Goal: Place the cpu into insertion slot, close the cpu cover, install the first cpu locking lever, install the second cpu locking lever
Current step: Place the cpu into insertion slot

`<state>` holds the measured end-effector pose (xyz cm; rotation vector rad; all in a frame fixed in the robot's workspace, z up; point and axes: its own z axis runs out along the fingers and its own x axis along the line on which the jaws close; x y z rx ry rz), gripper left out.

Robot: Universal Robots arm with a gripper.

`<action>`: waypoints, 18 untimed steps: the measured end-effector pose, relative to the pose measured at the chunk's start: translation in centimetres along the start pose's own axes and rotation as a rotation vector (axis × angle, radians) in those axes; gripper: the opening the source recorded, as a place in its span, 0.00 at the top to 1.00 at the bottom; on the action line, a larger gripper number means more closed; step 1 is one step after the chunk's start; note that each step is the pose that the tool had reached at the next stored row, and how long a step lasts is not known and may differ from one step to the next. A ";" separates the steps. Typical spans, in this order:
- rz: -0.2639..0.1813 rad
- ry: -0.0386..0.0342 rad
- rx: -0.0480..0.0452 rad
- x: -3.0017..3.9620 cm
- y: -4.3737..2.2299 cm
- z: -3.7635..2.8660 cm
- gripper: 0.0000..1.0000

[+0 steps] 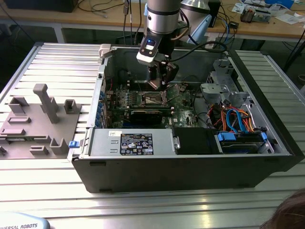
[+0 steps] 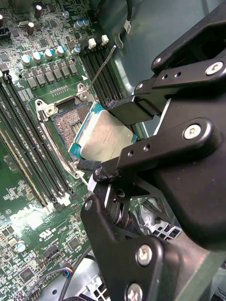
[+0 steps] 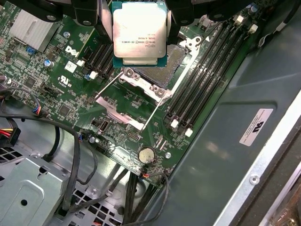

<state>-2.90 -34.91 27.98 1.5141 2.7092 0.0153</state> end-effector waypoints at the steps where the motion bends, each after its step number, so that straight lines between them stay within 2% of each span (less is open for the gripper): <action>1: 0.000 0.0000 0.0000 0.00 0.00 0.00 0.46; 18: 0.011 -0.0003 0.0003 0.00 0.00 0.08 0.46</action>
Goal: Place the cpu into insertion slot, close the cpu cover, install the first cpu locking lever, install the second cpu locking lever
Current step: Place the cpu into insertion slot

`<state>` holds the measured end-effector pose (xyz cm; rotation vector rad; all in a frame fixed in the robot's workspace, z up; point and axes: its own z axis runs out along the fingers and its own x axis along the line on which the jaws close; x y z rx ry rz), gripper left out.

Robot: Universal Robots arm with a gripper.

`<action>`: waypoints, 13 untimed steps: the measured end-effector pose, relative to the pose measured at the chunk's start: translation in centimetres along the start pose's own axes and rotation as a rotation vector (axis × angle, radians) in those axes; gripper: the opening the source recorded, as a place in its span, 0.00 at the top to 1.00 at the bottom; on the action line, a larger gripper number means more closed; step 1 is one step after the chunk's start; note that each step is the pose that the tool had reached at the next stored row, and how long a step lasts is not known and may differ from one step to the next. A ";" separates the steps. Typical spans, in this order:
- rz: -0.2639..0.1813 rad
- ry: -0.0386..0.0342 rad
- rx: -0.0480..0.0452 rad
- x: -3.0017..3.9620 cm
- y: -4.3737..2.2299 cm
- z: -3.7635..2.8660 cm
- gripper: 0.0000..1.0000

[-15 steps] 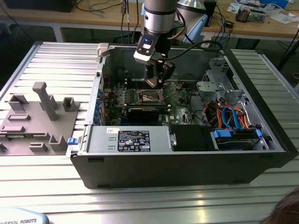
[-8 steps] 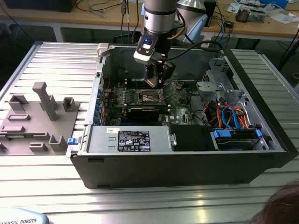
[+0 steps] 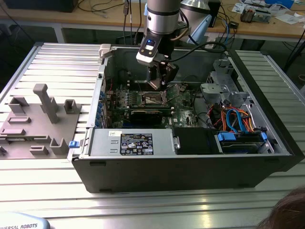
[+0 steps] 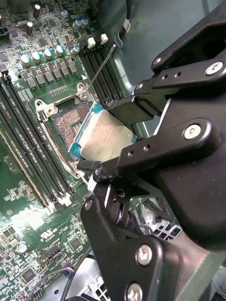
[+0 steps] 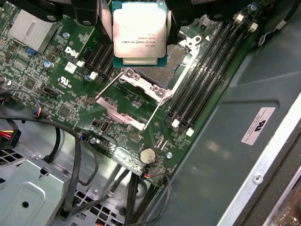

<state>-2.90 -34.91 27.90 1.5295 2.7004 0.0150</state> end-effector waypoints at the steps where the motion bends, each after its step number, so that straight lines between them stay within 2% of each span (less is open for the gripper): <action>1: 0.001 0.0000 0.0001 0.00 0.00 0.00 0.46; 13: 0.007 -0.0002 0.0002 0.00 0.00 0.06 0.46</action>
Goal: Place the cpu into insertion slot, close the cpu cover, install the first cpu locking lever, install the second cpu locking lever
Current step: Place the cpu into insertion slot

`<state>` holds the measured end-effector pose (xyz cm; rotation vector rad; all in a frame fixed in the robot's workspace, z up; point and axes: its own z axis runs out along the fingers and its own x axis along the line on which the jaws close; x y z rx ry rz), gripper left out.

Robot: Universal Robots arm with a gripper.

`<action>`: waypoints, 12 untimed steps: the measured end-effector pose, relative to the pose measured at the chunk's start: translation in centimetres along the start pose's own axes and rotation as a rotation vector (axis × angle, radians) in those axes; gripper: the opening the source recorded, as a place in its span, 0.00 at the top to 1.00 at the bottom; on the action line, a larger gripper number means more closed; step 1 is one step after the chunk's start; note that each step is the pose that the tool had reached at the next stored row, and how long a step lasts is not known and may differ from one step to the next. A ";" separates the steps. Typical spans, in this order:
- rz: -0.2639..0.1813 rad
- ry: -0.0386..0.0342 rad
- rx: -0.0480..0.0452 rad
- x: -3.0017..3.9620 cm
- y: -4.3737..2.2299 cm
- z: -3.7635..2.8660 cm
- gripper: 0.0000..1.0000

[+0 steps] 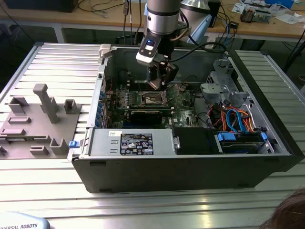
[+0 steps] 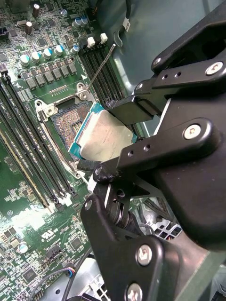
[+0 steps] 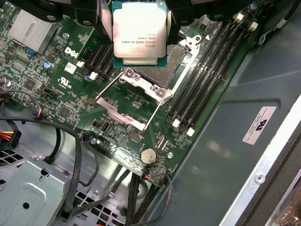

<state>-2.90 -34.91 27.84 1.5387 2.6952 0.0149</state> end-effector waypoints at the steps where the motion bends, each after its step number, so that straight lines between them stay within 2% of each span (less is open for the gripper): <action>1: 0.001 -0.0001 0.0001 0.00 0.00 0.00 0.46; 12: 0.006 -0.0002 0.0002 0.00 0.00 0.07 0.46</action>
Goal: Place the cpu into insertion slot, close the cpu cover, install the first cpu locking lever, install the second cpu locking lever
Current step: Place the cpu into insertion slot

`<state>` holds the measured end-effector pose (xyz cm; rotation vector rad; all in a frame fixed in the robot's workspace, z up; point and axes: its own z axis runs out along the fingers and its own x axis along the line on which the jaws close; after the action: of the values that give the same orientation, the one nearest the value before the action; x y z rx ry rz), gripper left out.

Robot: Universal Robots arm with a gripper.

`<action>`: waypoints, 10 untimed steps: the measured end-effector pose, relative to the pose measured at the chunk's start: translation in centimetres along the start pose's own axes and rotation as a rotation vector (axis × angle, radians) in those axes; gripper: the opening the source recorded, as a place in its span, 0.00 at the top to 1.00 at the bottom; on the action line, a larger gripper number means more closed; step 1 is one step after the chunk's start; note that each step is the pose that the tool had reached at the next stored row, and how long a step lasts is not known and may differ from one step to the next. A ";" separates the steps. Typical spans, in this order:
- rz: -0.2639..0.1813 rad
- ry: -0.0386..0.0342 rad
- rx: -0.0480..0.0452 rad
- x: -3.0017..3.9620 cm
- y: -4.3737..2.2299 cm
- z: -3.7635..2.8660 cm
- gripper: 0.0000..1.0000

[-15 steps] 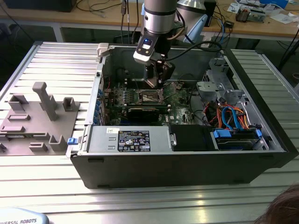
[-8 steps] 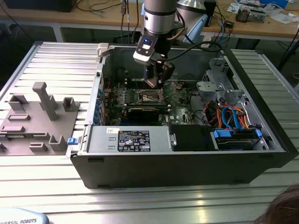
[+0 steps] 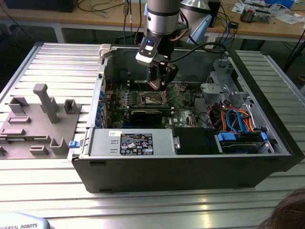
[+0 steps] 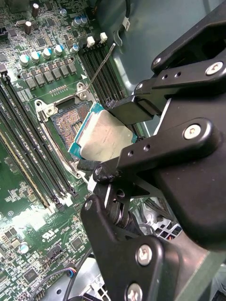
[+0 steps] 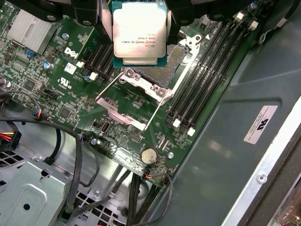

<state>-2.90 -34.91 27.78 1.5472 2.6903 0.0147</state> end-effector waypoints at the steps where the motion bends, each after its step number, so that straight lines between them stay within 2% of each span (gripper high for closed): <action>1: 0.001 0.0000 0.0000 0.00 0.00 0.00 0.46; 10: 0.005 -0.0001 0.0001 0.00 0.00 0.05 0.46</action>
<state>-2.90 -34.91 27.73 1.5535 2.6866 0.0145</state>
